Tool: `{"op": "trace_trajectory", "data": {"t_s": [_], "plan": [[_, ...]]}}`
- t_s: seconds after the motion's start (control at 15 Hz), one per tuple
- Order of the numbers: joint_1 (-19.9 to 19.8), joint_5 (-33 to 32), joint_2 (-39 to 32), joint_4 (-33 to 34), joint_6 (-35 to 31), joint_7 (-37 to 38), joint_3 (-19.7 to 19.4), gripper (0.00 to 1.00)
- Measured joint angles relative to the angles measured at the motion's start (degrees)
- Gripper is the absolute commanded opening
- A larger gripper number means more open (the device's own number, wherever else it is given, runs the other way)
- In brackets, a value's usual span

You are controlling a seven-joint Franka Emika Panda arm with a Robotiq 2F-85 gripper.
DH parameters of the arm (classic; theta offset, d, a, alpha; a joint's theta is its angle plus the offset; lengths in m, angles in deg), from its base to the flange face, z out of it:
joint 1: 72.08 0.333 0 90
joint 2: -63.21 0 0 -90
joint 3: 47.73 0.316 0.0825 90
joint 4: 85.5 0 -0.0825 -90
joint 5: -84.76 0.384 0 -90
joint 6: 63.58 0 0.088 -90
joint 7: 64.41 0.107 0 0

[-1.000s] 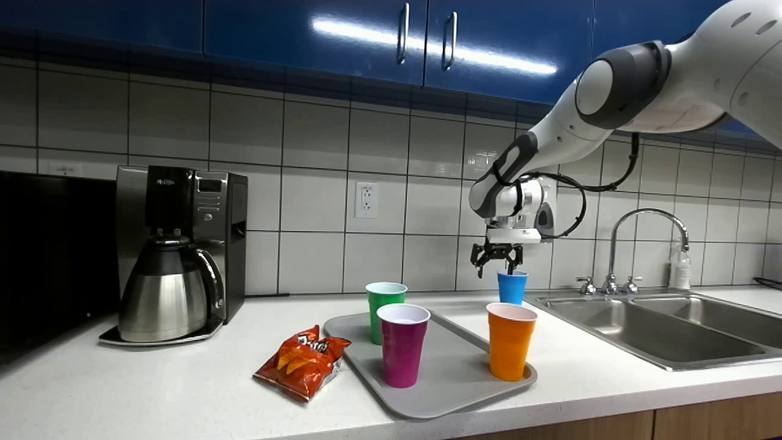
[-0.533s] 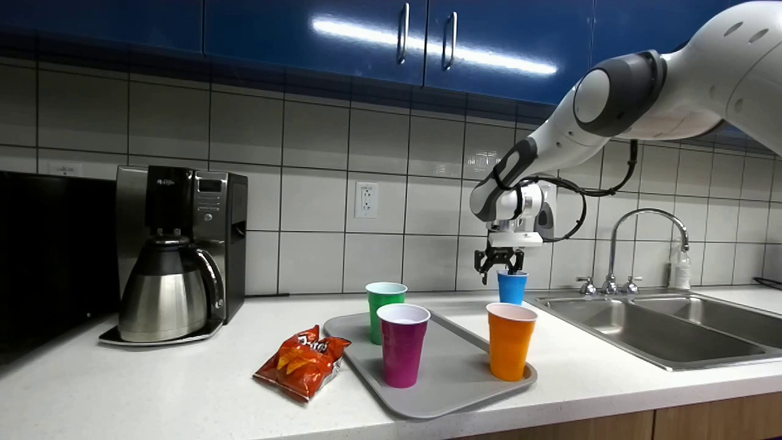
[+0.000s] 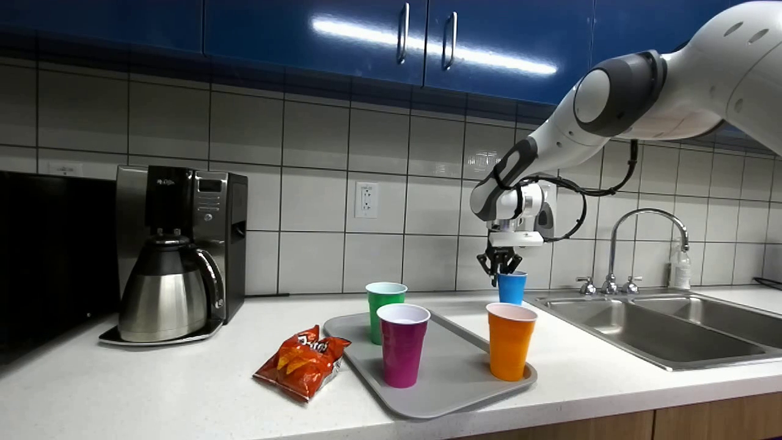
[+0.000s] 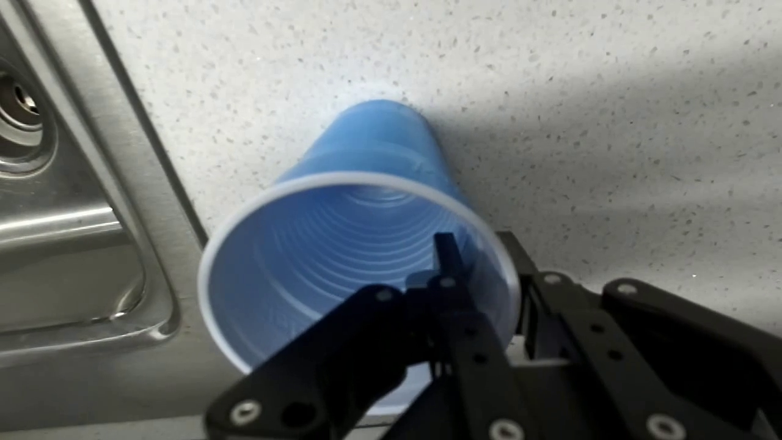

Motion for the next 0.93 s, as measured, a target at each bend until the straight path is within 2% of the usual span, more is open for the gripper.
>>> {"op": "trace_trajectory", "data": {"t_s": [0.93], "plan": [[-0.2,0.0,3.2,-1.1,0.0,-5.8,0.4,0.01]]}}
